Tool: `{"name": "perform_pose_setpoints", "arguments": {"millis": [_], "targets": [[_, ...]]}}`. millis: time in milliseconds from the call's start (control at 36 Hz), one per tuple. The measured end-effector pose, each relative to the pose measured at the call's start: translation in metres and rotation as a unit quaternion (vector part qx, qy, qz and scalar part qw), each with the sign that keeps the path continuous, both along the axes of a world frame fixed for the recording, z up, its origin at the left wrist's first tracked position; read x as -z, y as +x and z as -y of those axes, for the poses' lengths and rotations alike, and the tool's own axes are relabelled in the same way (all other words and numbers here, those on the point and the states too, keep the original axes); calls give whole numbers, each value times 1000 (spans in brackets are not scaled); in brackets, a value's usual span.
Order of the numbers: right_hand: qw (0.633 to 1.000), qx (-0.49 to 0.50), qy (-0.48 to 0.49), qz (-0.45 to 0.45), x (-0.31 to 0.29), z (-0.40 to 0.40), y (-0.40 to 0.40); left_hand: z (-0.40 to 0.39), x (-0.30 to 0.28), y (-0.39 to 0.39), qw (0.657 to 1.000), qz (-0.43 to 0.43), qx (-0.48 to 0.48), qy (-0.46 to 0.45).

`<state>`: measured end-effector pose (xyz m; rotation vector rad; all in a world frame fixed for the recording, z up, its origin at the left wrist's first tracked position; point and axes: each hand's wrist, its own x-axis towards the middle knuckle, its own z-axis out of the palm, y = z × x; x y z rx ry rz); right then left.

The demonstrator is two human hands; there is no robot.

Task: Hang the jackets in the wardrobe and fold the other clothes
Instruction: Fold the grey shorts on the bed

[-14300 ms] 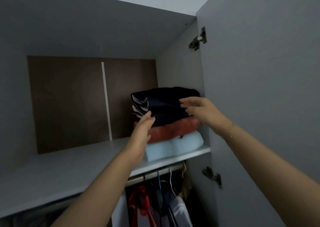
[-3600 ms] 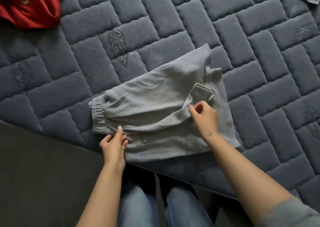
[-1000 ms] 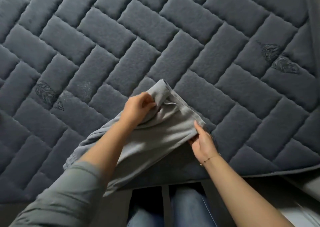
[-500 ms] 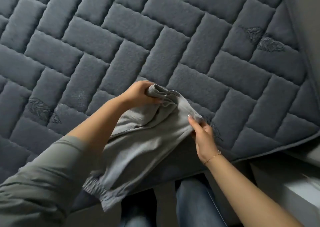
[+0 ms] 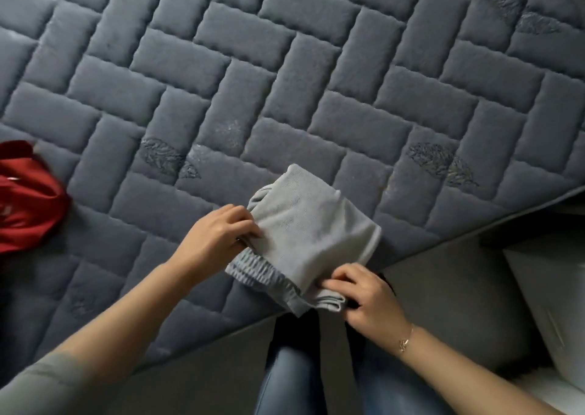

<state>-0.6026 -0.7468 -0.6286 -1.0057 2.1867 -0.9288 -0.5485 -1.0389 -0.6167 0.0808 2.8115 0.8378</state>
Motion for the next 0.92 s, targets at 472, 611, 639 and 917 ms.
{"name": "perform_pose_setpoints", "arguments": {"millis": [472, 611, 639, 917], "targets": [[983, -57, 137, 110, 36, 15, 64, -30, 57, 88, 869, 143, -434, 192], [995, 76, 62, 28, 22, 21, 21, -82, 56, 80, 626, 213, -691, 292], [994, 100, 51, 0, 21, 24, 8, -93, 55, 77, 568, 211, -734, 307], [924, 156, 166, 306, 54, 67, -101, -141, 71, 63, 401, 172, -801, 409]]}}
